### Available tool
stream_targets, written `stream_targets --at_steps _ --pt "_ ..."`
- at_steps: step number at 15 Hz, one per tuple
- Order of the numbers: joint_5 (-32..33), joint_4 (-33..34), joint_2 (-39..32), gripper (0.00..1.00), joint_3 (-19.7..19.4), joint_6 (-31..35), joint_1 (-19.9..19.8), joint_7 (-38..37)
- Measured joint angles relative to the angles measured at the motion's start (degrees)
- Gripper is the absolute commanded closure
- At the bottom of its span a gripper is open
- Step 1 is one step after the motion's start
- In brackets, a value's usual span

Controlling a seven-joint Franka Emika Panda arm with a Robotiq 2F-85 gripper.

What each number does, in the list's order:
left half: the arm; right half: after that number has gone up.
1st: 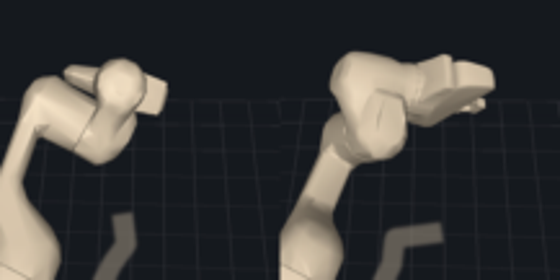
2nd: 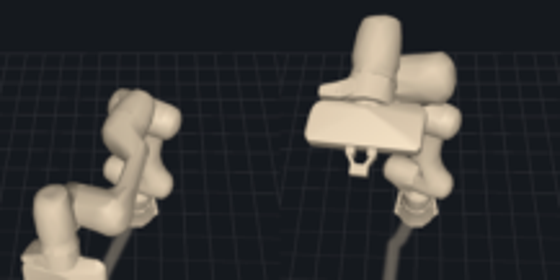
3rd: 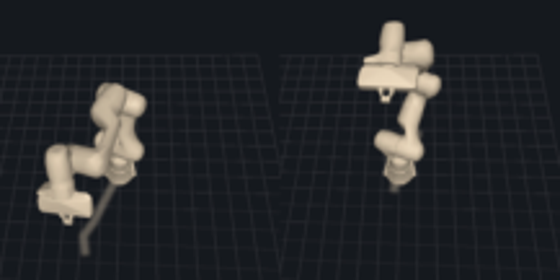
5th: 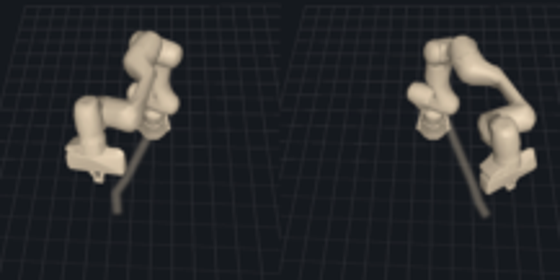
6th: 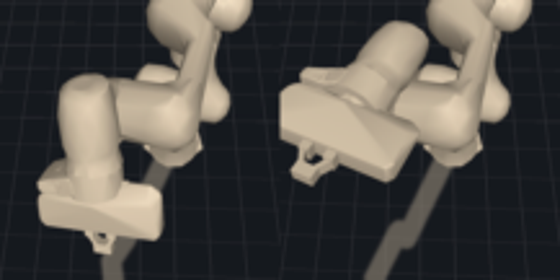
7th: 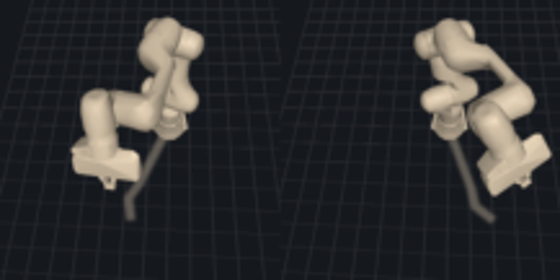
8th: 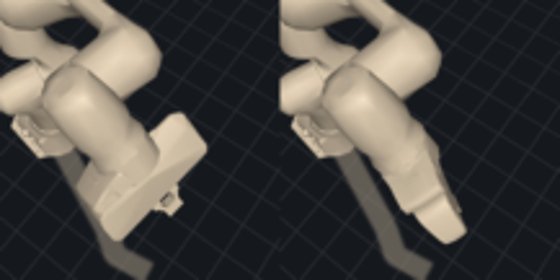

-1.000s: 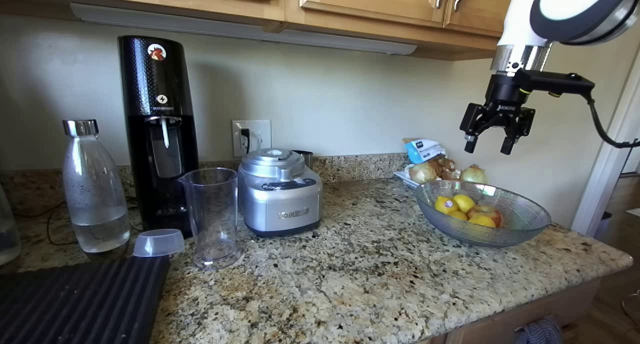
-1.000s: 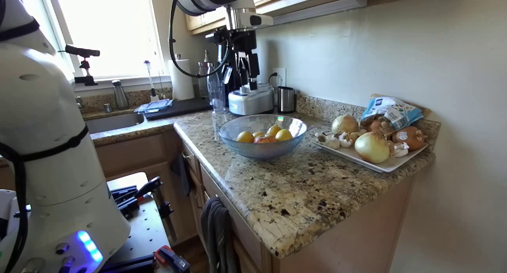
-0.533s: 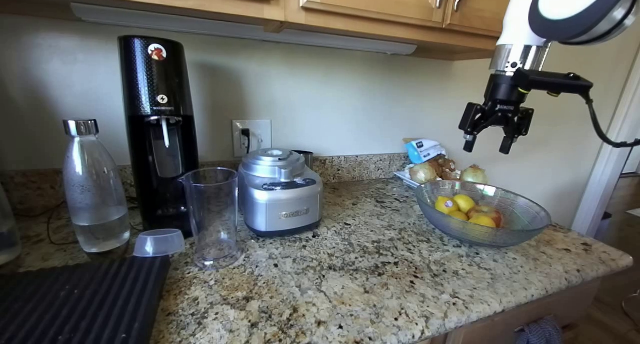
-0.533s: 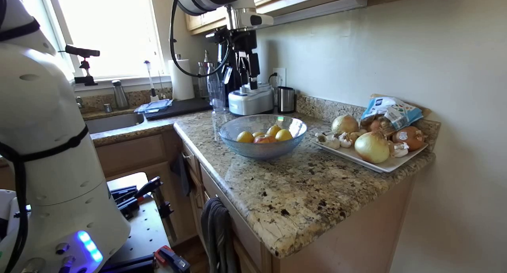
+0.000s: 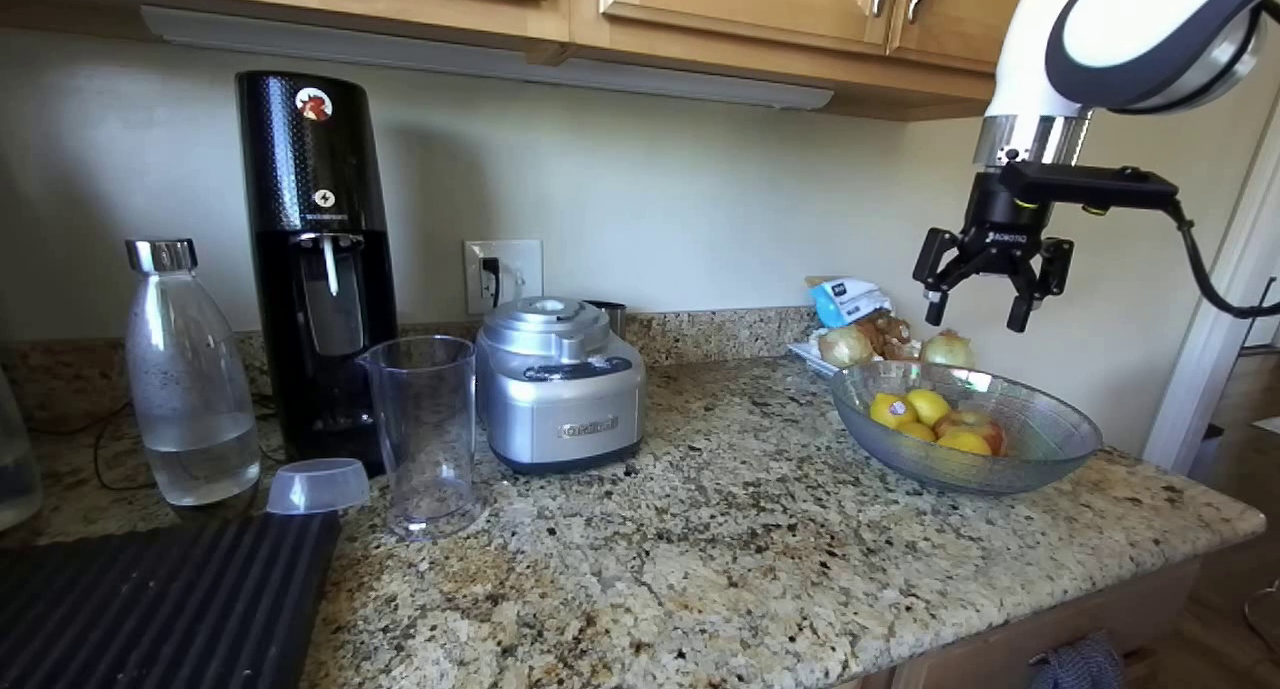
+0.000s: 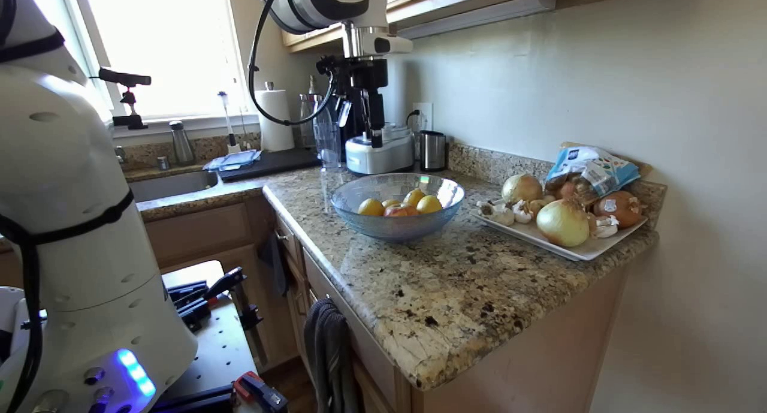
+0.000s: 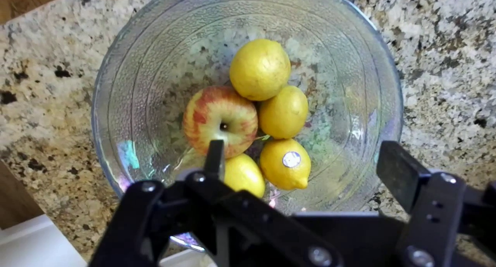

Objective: Move the fruits from the bowl to the counter

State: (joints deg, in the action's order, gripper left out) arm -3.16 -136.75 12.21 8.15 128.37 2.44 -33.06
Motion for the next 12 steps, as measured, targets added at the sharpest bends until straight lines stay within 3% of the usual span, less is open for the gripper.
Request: stream_targets --at_steps 5,12 --pt "0.1 -1.8 -1.6 0.00 0.2 1.1 0.0 -4.9" --pt "0.5 -6.0 -6.6 0.00 -0.2 11.6 -0.1 -7.7"
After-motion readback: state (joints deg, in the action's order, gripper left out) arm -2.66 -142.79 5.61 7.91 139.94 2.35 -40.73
